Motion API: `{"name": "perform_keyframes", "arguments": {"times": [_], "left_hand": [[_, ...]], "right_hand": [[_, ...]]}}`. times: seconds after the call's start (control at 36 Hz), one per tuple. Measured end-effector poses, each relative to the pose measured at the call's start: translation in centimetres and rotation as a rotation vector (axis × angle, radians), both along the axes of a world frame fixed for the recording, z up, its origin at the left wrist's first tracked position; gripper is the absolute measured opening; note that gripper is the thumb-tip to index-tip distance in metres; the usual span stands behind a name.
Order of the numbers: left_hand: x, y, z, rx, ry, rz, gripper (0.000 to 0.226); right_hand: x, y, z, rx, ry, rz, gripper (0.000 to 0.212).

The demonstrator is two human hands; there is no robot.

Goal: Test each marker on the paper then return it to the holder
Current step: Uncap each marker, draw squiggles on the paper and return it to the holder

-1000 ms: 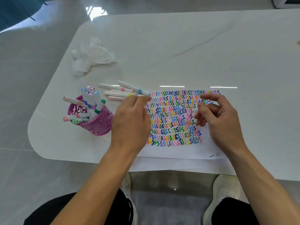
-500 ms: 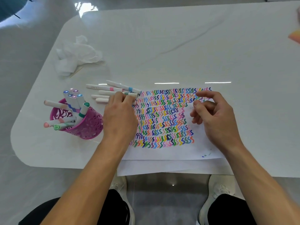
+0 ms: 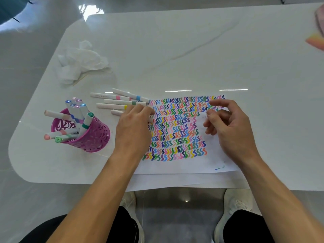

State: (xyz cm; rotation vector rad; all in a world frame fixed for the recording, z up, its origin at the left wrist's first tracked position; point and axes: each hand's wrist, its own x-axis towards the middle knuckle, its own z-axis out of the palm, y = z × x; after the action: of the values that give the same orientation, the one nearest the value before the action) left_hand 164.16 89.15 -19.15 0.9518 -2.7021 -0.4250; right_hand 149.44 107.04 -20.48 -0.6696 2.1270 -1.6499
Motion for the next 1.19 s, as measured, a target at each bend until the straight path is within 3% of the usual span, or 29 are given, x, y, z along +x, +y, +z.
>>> {"name": "perform_keyframes", "arguments": {"times": [0.25,0.53,0.72,0.81,1.03,1.19], "left_hand": [[-0.1,-0.3,-0.1,-0.046,0.025,-0.019,0.014],[-1.9,2.9,1.5,0.079,0.397,-0.188,0.012],[-2.7,4.7,1.9,0.389,0.586,-0.208,0.013],[-2.9,5.3,2.1,0.624,0.655,-0.166,0.015],[-2.8,4.9,1.9,0.748,0.607,-0.168,0.041],[-2.7,5.0,1.2,0.569,0.427,-0.155,0.020]], "right_hand": [[0.1,0.0,-0.1,0.003,-0.001,0.007,0.014],[0.8,-0.1,0.2,0.049,0.026,0.112,0.010],[2.1,-0.5,0.2,0.053,0.135,0.228,0.044],[2.0,-0.5,0.4,0.062,0.157,0.232,0.033],[1.3,0.3,1.1,0.106,0.307,0.222,0.013],[0.7,1.1,1.5,0.205,0.475,0.136,0.013]]}}
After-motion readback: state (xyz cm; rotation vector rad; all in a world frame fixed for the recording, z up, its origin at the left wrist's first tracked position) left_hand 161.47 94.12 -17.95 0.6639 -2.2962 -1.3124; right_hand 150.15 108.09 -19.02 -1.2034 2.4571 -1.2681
